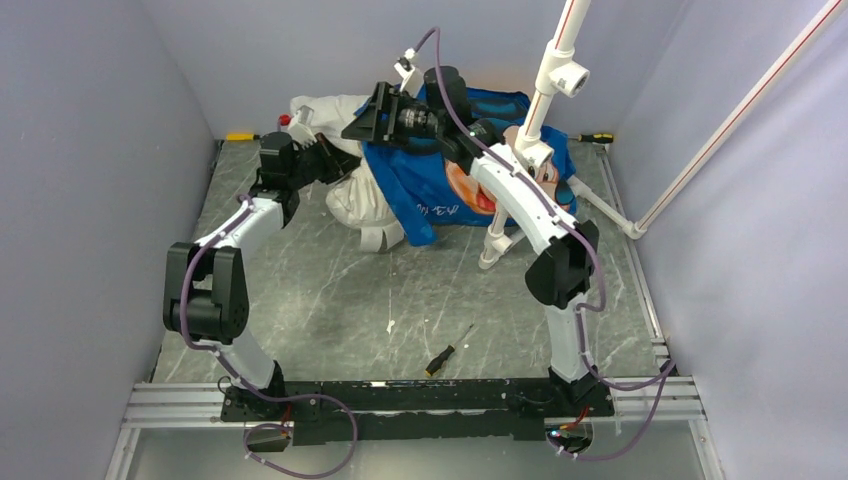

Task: Put the pillow into the pillowcase
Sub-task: Stuff the pillow into the pillowcase.

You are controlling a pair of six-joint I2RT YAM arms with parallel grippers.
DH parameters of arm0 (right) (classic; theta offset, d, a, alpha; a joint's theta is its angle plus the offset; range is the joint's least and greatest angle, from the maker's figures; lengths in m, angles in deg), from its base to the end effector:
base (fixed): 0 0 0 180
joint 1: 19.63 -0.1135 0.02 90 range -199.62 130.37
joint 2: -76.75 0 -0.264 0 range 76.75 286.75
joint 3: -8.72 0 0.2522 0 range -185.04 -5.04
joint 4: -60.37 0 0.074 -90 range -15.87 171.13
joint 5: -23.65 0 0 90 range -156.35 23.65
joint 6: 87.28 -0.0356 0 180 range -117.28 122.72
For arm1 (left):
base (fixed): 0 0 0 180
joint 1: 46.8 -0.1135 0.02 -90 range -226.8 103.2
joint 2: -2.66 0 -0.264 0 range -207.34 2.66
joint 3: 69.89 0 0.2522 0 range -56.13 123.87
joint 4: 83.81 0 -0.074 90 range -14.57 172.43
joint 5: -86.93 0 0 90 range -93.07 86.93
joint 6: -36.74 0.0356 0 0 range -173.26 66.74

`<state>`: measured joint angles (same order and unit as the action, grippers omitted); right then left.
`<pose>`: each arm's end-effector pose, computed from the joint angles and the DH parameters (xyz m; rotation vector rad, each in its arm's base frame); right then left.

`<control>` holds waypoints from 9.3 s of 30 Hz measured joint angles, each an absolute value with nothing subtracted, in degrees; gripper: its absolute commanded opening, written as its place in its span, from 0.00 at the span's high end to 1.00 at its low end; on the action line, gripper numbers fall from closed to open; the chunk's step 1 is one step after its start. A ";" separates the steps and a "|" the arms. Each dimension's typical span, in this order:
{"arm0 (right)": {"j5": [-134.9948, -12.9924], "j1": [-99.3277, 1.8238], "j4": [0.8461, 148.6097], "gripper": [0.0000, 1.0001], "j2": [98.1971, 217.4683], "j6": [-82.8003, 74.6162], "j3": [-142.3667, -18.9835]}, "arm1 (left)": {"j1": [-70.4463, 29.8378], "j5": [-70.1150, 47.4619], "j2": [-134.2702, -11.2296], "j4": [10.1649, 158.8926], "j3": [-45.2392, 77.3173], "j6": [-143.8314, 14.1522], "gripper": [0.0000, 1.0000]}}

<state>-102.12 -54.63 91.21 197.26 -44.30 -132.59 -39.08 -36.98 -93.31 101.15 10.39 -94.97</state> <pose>0.3904 0.2987 0.4126 -0.3171 1.9731 1.5311 0.3858 -0.0723 0.2886 -0.0921 1.8676 -1.1299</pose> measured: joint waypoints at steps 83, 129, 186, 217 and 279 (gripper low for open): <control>-121.07 -54.32 77.05 0.46 197.76 -52.91 -127.08 | -31.41 -25.68 -91.36 83.59 22.83 -84.33 1.00; -112.15 -54.59 69.23 1.00 210.18 -61.72 -139.95 | -28.28 -27.91 -71.01 81.58 -3.25 -83.37 1.00; -128.04 -55.46 49.14 1.00 221.81 -84.83 -143.38 | -37.66 -32.47 -87.32 116.75 -6.11 -103.96 1.00; -93.40 -53.82 95.45 0.21 194.27 -37.66 -138.16 | -26.18 -16.67 -72.41 103.40 -7.47 -70.69 1.00; -118.51 -53.19 44.57 1.00 210.88 -85.61 -141.99 | -26.05 -13.24 -80.85 132.71 -4.10 -75.19 1.00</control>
